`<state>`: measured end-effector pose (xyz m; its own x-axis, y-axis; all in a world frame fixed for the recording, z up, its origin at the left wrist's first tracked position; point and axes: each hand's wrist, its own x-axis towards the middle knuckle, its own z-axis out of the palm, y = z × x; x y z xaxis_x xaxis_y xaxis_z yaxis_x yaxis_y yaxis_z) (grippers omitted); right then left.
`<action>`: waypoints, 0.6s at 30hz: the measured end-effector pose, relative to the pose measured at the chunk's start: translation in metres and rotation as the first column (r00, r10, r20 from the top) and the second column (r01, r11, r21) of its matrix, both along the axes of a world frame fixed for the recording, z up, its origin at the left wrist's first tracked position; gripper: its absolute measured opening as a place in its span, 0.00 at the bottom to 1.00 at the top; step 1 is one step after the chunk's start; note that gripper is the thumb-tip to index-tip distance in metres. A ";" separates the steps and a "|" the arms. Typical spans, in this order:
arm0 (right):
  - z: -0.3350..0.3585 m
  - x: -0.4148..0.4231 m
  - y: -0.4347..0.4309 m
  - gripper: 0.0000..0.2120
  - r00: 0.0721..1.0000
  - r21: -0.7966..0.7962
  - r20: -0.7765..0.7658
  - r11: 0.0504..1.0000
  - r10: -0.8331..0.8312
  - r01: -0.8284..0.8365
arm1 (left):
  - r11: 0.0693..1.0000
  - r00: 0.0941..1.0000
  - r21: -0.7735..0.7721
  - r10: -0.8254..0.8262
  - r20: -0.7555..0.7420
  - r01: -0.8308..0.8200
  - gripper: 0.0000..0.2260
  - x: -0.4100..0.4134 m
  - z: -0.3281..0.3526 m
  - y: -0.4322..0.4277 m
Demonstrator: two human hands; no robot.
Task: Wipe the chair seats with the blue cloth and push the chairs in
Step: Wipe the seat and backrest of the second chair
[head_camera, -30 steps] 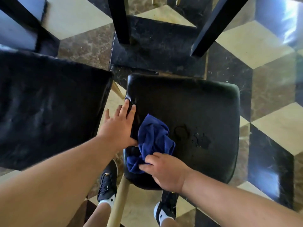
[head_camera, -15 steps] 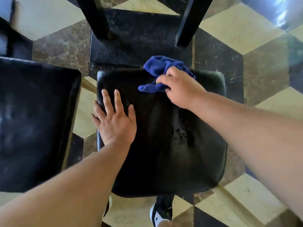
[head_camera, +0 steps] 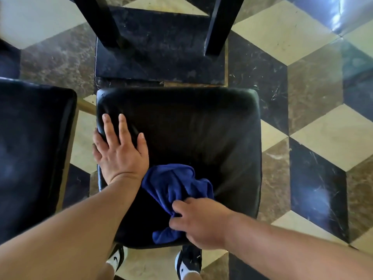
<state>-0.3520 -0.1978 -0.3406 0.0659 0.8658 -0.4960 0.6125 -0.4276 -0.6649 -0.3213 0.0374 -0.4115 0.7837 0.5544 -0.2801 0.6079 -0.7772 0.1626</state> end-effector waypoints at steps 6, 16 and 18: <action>-0.003 0.083 -0.005 0.13 0.985 0.034 0.172 0.999 -0.029 0.024 | 1.000 1.000 -0.018 0.010 0.022 -0.010 0.32 0.000 -0.002 0.001; -0.022 0.201 -0.005 0.10 0.690 0.150 0.334 0.759 -0.642 0.634 | 1.000 0.999 0.016 -0.025 0.044 0.025 0.31 -0.003 -0.005 0.001; -0.028 0.192 -0.001 0.12 0.630 0.172 0.335 0.703 -0.701 0.690 | 0.997 0.998 0.030 -0.065 0.007 0.065 0.30 -0.004 -0.001 0.001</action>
